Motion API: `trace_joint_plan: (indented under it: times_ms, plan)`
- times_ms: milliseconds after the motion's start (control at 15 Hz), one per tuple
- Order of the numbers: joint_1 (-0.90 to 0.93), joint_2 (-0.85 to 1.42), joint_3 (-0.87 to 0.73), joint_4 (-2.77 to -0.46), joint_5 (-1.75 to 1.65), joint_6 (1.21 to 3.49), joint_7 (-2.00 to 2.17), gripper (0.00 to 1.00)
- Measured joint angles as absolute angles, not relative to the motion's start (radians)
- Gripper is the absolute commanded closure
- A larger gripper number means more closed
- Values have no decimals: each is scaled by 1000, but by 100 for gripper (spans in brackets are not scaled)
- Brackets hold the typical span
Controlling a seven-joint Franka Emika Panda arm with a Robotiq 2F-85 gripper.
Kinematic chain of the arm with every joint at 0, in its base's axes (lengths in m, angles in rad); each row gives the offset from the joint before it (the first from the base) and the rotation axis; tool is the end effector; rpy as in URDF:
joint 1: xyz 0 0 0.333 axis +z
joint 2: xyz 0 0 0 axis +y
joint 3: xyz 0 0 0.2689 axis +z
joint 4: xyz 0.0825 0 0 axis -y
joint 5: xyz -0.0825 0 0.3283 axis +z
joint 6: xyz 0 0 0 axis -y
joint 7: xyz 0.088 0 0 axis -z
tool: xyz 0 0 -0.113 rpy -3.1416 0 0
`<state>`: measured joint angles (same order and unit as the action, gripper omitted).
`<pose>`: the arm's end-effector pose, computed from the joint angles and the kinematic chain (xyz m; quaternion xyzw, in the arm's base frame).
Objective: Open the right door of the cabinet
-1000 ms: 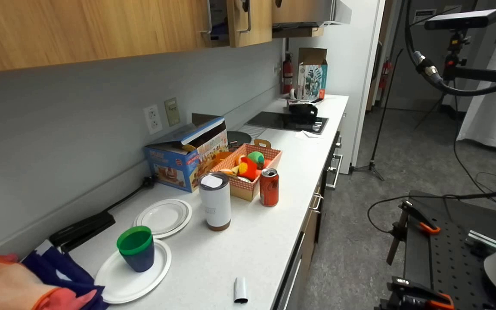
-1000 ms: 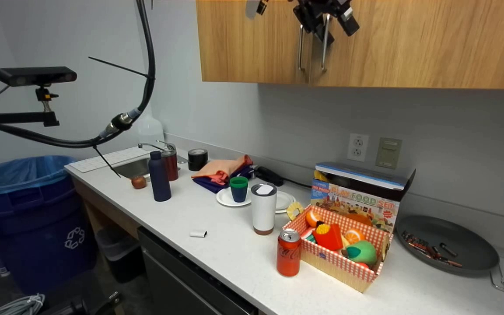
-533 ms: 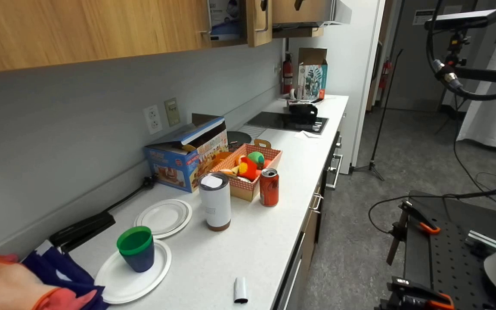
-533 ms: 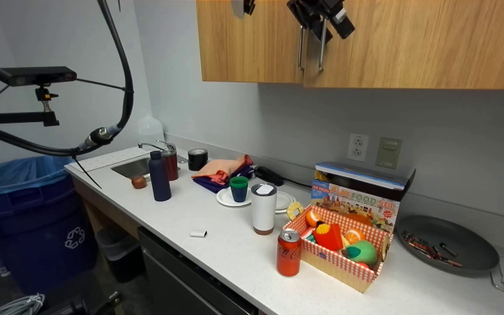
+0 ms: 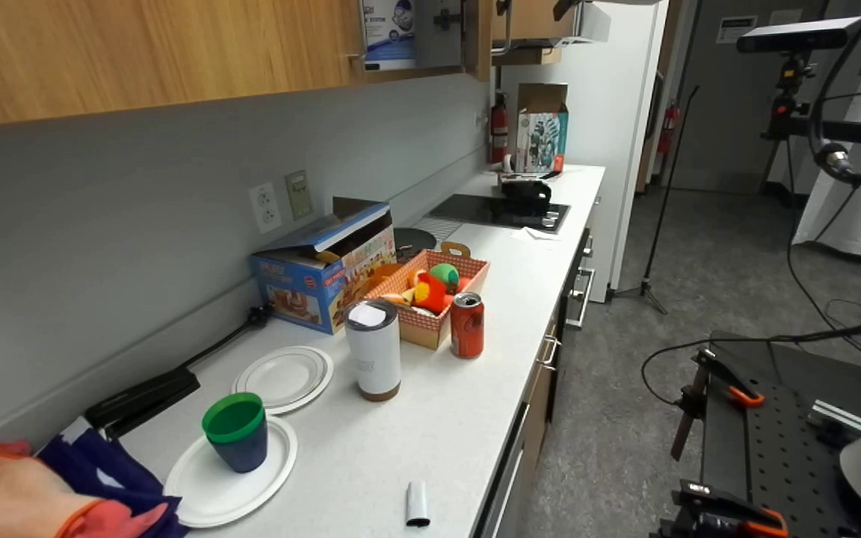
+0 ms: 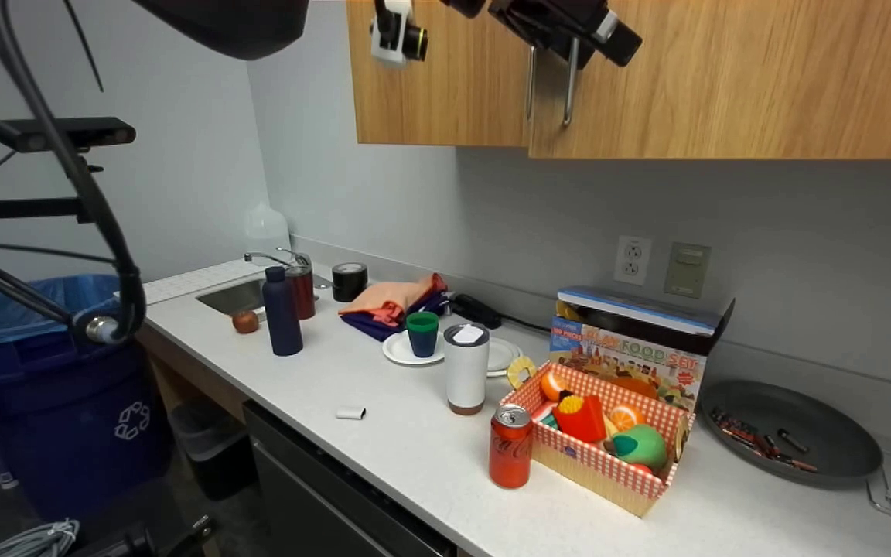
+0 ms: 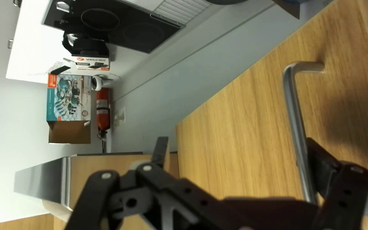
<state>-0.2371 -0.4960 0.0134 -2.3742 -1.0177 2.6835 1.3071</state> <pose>0.4160 -0.0686 0.5599 0.7991 -0.3267 0.4840 0.1432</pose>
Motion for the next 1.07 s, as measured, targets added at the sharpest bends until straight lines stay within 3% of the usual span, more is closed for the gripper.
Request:
trace_joint_plan:
  times_ms: [1067]
  plan:
    - [-386,-585,-3,-2494,-1198,2925,1397,0]
